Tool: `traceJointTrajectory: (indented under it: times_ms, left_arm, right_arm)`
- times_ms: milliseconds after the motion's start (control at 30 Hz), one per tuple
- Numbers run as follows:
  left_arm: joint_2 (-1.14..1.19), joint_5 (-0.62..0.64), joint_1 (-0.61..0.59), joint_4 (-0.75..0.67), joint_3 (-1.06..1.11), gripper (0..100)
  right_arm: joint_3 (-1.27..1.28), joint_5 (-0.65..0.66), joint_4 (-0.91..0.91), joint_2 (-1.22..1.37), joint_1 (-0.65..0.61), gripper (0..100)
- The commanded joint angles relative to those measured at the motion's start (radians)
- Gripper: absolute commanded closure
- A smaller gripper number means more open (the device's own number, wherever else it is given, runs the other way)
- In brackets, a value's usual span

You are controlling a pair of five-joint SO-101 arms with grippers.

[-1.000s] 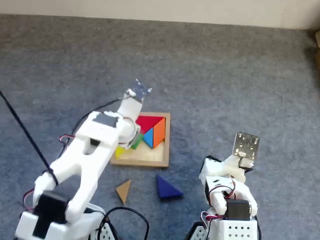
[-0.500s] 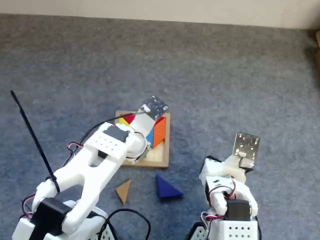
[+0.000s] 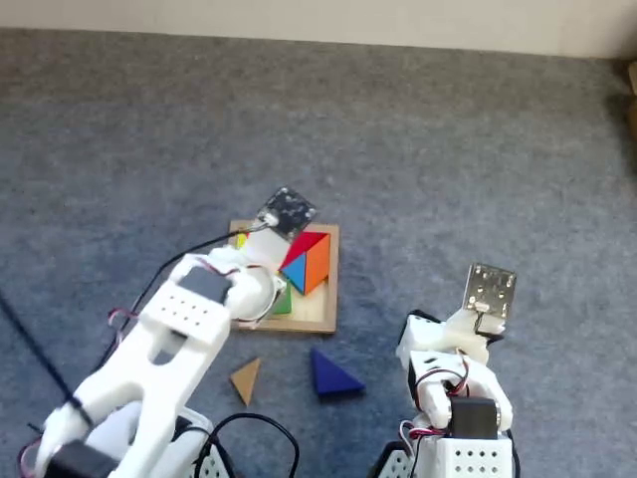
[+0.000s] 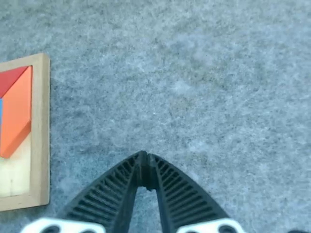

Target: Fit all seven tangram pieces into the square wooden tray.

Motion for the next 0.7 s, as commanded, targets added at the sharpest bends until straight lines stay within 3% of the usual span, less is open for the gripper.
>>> traceJointTrajectory:
  times_ms: [0, 667]
  left_arm:
    - [-0.09, -0.005, -0.048, -0.058, 0.033, 87]
    - [-0.091, -0.003, -0.116, -0.091, 0.045, 87]
  right_arm:
    - [0.124, 0.014, -0.022, -0.022, 0.008, 99.0]
    - [0.122, 0.014, -0.024, -0.019, 0.007, 99.0]
